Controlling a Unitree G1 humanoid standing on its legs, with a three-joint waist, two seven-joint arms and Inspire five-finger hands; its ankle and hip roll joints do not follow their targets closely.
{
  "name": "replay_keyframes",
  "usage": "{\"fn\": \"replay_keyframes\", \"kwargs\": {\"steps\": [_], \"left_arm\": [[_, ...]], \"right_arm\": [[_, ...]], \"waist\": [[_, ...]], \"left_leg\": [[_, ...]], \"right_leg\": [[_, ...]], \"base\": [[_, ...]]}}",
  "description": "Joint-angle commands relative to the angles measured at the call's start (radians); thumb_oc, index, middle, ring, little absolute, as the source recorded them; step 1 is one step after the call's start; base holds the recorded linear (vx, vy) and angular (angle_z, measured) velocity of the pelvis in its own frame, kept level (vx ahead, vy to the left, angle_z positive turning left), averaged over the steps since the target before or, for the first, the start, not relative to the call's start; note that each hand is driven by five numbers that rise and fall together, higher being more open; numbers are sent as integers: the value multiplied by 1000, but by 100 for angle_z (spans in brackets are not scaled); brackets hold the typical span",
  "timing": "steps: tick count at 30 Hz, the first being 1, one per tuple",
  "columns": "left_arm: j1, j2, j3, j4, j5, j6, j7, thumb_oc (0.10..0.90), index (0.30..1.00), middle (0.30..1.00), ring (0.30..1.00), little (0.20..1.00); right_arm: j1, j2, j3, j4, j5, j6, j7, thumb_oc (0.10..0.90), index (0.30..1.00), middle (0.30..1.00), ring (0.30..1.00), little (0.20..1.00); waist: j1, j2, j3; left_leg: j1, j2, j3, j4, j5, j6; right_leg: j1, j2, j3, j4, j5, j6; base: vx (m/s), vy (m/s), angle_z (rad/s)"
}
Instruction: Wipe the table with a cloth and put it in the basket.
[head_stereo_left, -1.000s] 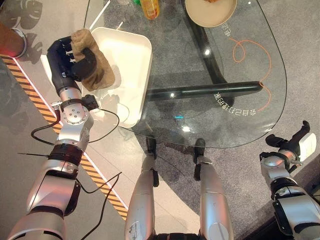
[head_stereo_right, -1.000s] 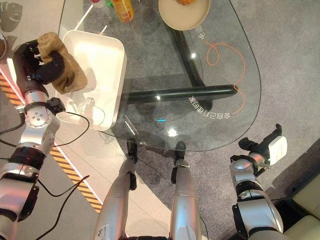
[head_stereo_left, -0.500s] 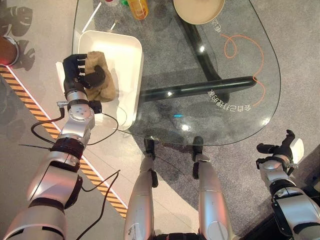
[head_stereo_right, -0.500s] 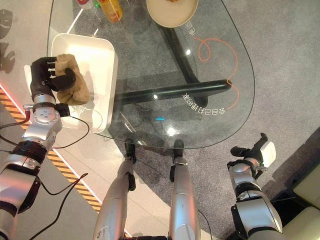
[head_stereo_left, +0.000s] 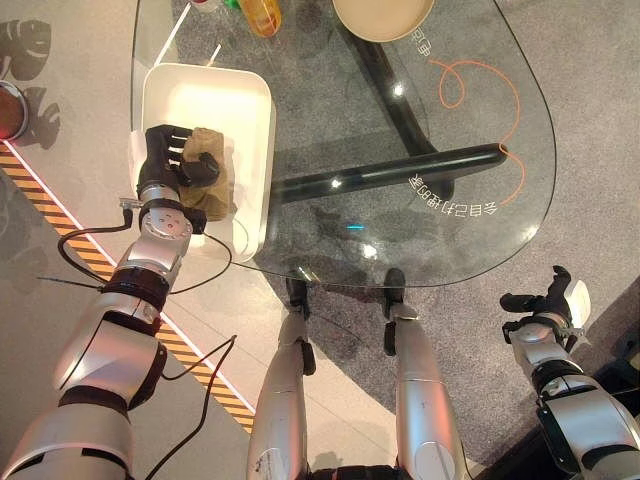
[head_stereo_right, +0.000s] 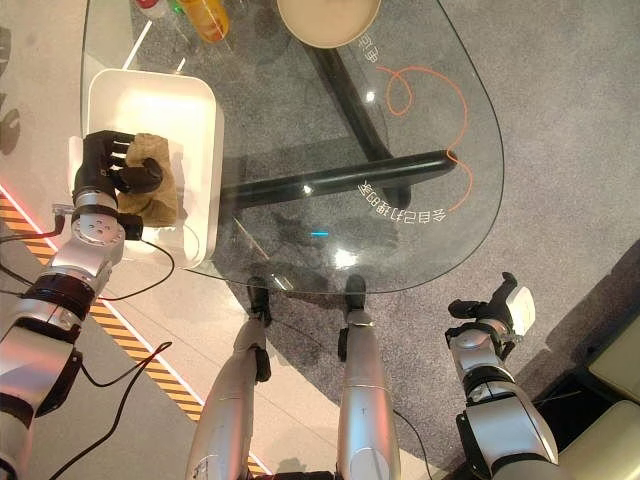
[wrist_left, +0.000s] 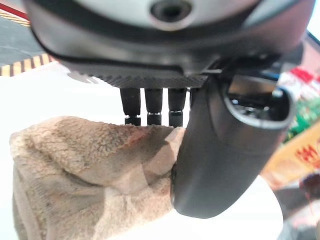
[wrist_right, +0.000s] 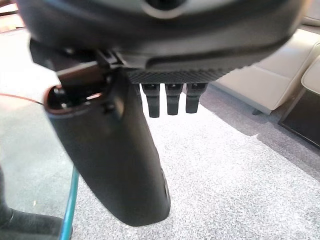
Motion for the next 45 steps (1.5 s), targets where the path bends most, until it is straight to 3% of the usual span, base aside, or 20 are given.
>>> {"fn": "replay_keyframes", "kwargs": {"steps": [1, 5, 6, 8, 9, 11, 34, 45], "left_arm": [[-146, 102, 40, 30, 54, -22, 14, 100, 300, 300, 300, 200], [-149, 99, 34, 39, 65, -12, 2, 100, 300, 300, 300, 200], [-151, 99, 32, 41, 64, -7, 0, 171, 361, 361, 361, 271], [-150, 100, 28, 43, 59, -1, -7, 240, 420, 420, 420, 340], [-153, 100, 27, 47, 57, -1, -9, 396, 554, 554, 554, 496], [-152, 99, 26, 52, 54, 1, -15, 800, 900, 900, 900, 900], [-155, 100, 31, 65, 20, -11, -4, 800, 900, 900, 900, 900], [-116, 143, 89, -46, -5, -135, 111, 800, 900, 900, 900, 900]], "right_arm": [[26, -47, 8, 15, 13, 12, -27, 800, 900, 900, 900, 900], [20, -45, 7, 17, 11, 18, -29, 800, 900, 900, 900, 900], [20, -46, 7, 18, 10, 18, -27, 800, 900, 900, 900, 900], [24, -48, 7, 17, 10, 18, -25, 800, 900, 900, 900, 900], [22, -47, 7, 19, 10, 17, -26, 800, 900, 900, 900, 900], [23, -44, 6, 18, 10, 17, -30, 800, 900, 900, 900, 900], [24, -42, 12, 26, 6, 11, -32, 800, 900, 900, 900, 900], [66, -21, -4, 19, 23, -9, -28, 800, 900, 900, 900, 900]], "waist": [[-6, -12, -25], [-6, -12, -25], [-7, -12, -25], [-9, -13, -25], [-9, -13, -25], [-9, -13, -25], [-7, -13, -25], [10, -19, -25]], "left_leg": [[-13, -14, 36, 156, -170, 16], [-16, -13, 36, 158, -169, 16], [-17, -13, 36, 159, -169, 16], [-13, -12, 37, 162, -175, 15], [-19, -12, 37, 161, -169, 16], [-20, -13, 36, 161, -169, 16], [-10, -18, 24, 155, -171, 17], [76, -22, 4, 111, -165, 18]], "right_leg": [[32, 18, -4, -127, 73, 9], [28, 18, -3, -125, 74, 9], [28, 18, -3, -125, 74, 9], [31, 18, -3, -121, 68, 9], [26, 19, -2, -123, 75, 9], [24, 20, -1, -123, 76, 9], [35, 25, 1, -122, 69, 8], [120, 27, -1, -162, 79, 12]], "base": [[0, 0, 0], [0, 0, 0], [0, 0, 0], [0, 0, 0], [0, 0, 0], [0, 0, 0], [0, 0, 0], [-14, -40, 2]]}}
